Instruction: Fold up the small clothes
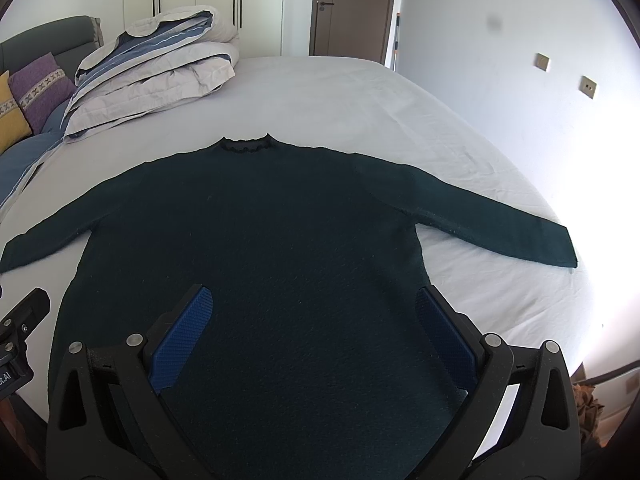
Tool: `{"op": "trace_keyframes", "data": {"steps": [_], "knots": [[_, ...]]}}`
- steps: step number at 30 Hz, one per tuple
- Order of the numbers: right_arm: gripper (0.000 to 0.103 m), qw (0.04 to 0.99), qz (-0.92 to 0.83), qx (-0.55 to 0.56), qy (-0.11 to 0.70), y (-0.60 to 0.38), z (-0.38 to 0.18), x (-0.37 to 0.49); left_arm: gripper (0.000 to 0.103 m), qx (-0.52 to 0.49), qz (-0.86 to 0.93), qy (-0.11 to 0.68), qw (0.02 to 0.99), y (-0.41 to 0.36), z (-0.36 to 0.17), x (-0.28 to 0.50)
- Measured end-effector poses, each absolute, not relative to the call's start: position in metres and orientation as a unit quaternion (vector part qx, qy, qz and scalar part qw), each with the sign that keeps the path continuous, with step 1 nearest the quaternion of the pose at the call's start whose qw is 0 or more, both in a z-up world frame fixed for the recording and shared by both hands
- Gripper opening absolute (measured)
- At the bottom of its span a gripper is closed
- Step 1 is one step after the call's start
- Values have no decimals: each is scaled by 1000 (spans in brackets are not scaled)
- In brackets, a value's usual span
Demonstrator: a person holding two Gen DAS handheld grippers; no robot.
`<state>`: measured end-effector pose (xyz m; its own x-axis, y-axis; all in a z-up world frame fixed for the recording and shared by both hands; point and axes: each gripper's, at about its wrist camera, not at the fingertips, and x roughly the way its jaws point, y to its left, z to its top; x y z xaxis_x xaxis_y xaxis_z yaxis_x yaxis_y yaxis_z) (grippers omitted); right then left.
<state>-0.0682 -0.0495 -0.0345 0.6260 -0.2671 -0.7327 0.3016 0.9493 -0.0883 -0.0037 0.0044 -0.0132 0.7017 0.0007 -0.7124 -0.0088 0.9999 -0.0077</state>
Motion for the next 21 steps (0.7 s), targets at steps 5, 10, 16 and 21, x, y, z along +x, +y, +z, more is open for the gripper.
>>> {"op": "trace_keyframes", "data": {"steps": [5, 10, 16, 21], "knots": [[103, 900, -157, 23, 406, -52, -38, -66, 103, -6, 3, 388, 922, 5, -16, -3], [103, 898, -158, 29, 410, -59, -44, -64, 103, -4, 3, 393, 920, 3, -21, -1], [103, 901, -146, 86, 399, -106, -49, -65, 103, -8, -5, 400, 917, -2, -28, 5], [103, 896, -188, 188, 356, -217, -52, -82, 103, -27, -10, 396, 918, -5, -31, 10]]}}
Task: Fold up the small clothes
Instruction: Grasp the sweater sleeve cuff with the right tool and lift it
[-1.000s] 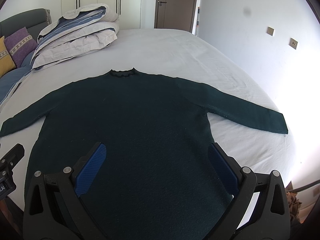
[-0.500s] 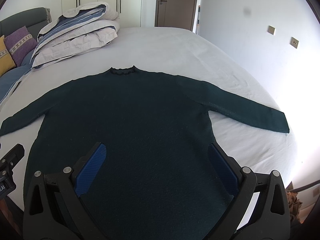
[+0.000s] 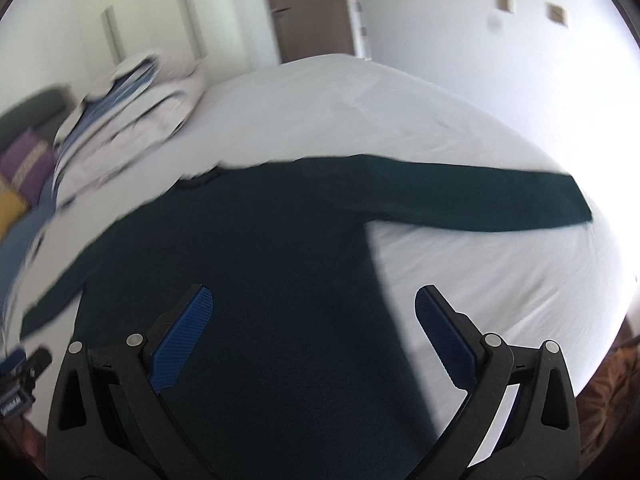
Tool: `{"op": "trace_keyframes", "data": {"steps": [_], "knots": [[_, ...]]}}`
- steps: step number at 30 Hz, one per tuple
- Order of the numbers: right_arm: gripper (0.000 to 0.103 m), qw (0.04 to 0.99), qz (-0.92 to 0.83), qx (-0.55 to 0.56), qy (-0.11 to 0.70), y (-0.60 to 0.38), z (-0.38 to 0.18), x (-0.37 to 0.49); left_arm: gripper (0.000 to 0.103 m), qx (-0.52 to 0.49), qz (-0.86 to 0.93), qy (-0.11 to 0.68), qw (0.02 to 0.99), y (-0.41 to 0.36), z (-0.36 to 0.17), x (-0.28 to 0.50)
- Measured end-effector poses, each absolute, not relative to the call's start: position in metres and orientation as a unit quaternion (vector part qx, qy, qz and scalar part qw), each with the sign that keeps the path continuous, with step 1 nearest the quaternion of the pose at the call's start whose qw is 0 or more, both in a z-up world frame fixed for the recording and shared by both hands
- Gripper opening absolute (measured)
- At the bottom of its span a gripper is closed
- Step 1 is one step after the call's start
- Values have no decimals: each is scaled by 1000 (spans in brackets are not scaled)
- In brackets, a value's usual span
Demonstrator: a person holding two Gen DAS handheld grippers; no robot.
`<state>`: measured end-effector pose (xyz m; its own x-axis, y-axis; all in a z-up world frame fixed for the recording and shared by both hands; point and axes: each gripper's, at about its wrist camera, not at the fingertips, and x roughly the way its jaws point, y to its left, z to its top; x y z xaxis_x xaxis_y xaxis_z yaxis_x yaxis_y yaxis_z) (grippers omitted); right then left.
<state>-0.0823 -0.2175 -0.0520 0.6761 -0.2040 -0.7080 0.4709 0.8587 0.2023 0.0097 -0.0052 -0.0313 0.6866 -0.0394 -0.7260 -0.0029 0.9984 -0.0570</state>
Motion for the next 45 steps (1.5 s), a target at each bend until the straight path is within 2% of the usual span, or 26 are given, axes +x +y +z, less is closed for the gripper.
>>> {"op": "trace_keyframes", "data": {"steps": [4, 9, 10, 12, 16, 19, 22, 24, 26, 33, 38, 42, 45], "knots": [[103, 851, -264, 318, 323, -355, -78, -115, 103, -34, -14, 402, 915, -14, -37, 20], [87, 780, -323, 470, 258, -495, -126, -172, 103, -61, -43, 438, 896, -27, -51, 39], [85, 774, -323, 486, 246, -511, -132, -179, 103, -62, -48, 443, 893, -31, -54, 44], [72, 772, -310, 510, 221, -535, -140, -186, 103, -72, -62, 454, 886, -39, -60, 51], [72, 785, -283, 509, 211, -561, -143, -170, 103, -92, -70, 462, 879, -49, -66, 61], [64, 788, -273, 507, 218, -569, -150, -151, 103, -109, -73, 456, 880, -52, -68, 68], [46, 790, -269, 504, 224, -577, -156, -137, 103, -132, -71, 451, 880, -50, -70, 73], [21, 785, -271, 507, 233, -582, -160, -130, 103, -137, -66, 456, 877, -45, -72, 75], [9, 784, -284, 494, 244, -583, -157, -122, 103, -121, -59, 469, 873, -43, -74, 80], [7, 850, -232, 384, 277, -516, -92, -36, 103, -154, -87, 477, 861, -24, -79, 90], [7, 896, -108, 300, 310, -398, -55, 66, 102, -183, -103, 464, 861, -7, -78, 92], [7, 898, -16, 270, 348, -287, -63, 140, 96, -220, -109, 463, 852, 16, -82, 98], [7, 884, 27, 270, 382, -222, -103, 172, 93, -239, -106, 459, 849, 32, -83, 105]]}}
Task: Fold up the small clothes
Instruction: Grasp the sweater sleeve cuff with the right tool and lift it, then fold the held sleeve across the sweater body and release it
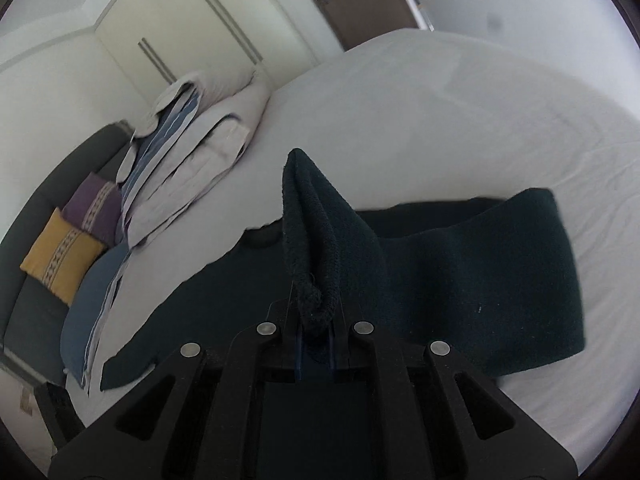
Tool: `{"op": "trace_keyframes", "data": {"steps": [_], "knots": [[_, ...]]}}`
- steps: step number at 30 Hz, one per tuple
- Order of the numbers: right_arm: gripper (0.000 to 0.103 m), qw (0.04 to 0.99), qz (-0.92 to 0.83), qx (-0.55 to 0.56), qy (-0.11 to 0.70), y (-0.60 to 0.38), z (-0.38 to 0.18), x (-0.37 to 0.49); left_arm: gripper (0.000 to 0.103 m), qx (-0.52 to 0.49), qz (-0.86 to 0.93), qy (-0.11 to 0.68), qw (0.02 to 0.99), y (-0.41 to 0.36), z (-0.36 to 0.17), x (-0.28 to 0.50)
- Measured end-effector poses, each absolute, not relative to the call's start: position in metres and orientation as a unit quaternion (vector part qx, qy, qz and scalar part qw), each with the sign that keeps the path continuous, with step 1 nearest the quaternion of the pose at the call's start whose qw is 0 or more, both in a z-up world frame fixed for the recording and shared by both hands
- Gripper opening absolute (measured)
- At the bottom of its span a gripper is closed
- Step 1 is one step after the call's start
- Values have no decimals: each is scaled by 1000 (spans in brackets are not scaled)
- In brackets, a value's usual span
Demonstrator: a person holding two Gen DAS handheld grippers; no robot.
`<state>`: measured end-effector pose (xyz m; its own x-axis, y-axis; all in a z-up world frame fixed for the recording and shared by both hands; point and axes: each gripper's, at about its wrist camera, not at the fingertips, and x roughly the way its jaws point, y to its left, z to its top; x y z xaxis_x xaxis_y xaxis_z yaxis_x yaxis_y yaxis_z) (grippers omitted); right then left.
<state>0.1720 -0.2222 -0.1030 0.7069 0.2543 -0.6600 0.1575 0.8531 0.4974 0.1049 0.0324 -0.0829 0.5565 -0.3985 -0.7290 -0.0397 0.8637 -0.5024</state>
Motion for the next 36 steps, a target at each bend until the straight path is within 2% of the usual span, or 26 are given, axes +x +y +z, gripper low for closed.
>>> {"op": "trace_keyframes", "data": {"steps": [1, 4, 5, 6, 8, 9, 12, 14, 18, 22, 24, 26, 27, 29, 32, 36], "knots": [[7, 875, 38, 273, 397, -205, -117, 182, 93, -243, -104, 456, 850, 38, -82, 107], [18, 859, 43, 263, 437, -146, -154, 197, 93, -247, -105, 452, 851, 40, -81, 117], [30, 856, 45, 259, 445, -129, -162, 206, 93, -246, -108, 453, 850, 39, -80, 121], [46, 855, 47, 258, 448, -117, -166, 204, 93, -244, -114, 454, 849, 35, -80, 126], [63, 860, 54, 254, 440, -100, -186, 168, 93, -240, -125, 456, 848, 25, -79, 135], [65, 865, 55, 249, 432, -98, -190, 158, 93, -237, -132, 459, 846, 18, -79, 141], [65, 866, 63, 260, 422, -112, -190, 112, 92, -239, -153, 471, 836, -6, -84, 158], [65, 864, 55, 282, 415, -161, -166, 71, 80, -236, -169, 482, 827, -27, -90, 172], [65, 858, 39, 333, 389, -213, -153, 16, 57, -212, -194, 517, 806, -72, -107, 204], [65, 860, 22, 355, 366, -247, -142, -18, 55, -179, -182, 539, 803, -104, -125, 229], [65, 863, 11, 351, 363, -257, -140, -29, 49, -164, -174, 540, 807, -118, -133, 237], [65, 866, 1, 344, 363, -265, -137, -36, 34, -146, -163, 536, 815, -127, -132, 239], [65, 867, -6, 341, 363, -270, -138, -39, 31, -140, -160, 535, 817, -130, -132, 240], [65, 866, -14, 343, 364, -278, -139, -46, 16, -132, -159, 532, 821, -129, -129, 238], [65, 868, -26, 342, 358, -284, -137, -48, 10, -116, -161, 515, 834, -126, -118, 230], [65, 869, -36, 343, 356, -286, -134, -36, 9, -105, -164, 492, 849, -114, -96, 224]]}}
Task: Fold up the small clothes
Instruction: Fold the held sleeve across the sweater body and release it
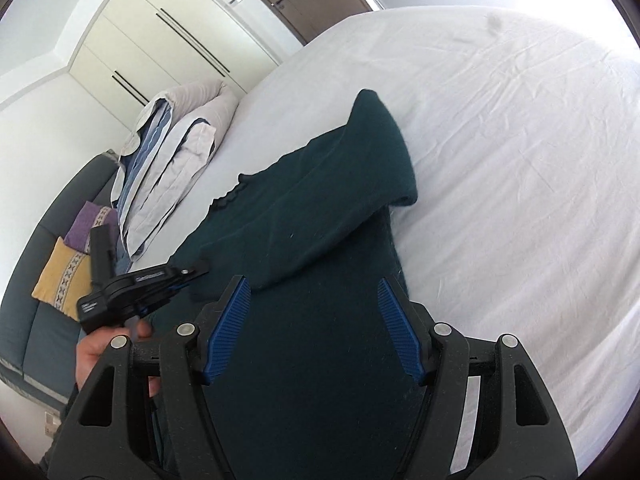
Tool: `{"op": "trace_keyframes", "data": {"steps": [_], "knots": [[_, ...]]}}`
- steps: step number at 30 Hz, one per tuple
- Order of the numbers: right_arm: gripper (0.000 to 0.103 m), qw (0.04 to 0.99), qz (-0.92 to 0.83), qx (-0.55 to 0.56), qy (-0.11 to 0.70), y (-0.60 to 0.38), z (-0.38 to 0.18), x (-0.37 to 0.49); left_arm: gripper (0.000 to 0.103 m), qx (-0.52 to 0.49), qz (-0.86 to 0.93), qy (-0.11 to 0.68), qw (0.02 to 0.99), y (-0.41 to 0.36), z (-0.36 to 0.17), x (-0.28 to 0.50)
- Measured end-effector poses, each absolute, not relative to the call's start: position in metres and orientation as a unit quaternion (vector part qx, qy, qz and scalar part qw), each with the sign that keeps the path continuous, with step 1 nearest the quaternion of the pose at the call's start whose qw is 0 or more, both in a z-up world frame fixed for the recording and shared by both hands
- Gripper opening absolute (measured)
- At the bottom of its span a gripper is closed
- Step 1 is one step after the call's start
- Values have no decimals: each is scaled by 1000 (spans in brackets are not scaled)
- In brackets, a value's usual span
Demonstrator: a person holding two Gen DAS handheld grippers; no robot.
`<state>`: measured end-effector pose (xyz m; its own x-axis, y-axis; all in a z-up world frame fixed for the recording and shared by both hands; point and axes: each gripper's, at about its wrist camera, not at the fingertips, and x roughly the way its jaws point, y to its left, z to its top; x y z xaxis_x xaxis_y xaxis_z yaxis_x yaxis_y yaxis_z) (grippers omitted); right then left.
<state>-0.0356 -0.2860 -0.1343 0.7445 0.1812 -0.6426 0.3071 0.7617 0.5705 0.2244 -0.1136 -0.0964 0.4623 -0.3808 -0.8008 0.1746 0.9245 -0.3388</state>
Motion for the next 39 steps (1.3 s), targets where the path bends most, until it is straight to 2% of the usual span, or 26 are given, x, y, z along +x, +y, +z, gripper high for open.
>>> {"op": "trace_keyframes", "data": {"steps": [7, 15, 16, 17, 18, 22, 23, 24, 26, 27, 36, 39], "knots": [[65, 879, -49, 326, 344, -305, -117, -14, 9, -108, -135, 463, 869, -60, -78, 234], [64, 874, -73, 299, 376, -349, -109, 57, 9, -124, -102, 456, 875, -16, -96, 248], [62, 871, -75, 294, 387, -355, -112, 72, 9, -121, -99, 457, 876, -17, -100, 249], [55, 866, -78, 292, 397, -362, -116, 87, 9, -121, -98, 459, 875, -17, -104, 250], [52, 862, -80, 295, 404, -367, -120, 95, 9, -122, -98, 460, 874, -17, -106, 248], [52, 835, -69, 294, 460, -377, -148, 141, 9, -115, -96, 461, 875, -17, -115, 242], [47, 832, -63, 284, 473, -375, -155, 149, 9, -113, -96, 461, 875, -17, -117, 241], [30, 831, -68, 264, 484, -374, -160, 155, 9, -111, -96, 461, 875, -18, -118, 241], [10, 833, -88, 243, 489, -378, -163, 162, 9, -107, -96, 458, 877, -16, -121, 235], [7, 830, -87, 255, 488, -383, -163, 165, 9, -106, -96, 456, 879, -16, -122, 234], [5, 858, -97, 171, 474, -375, -150, 167, 9, -118, -87, 440, 886, -12, -126, 223], [5, 856, -97, 169, 479, -367, -161, 167, 9, -127, -81, 438, 886, -8, -131, 221]]}}
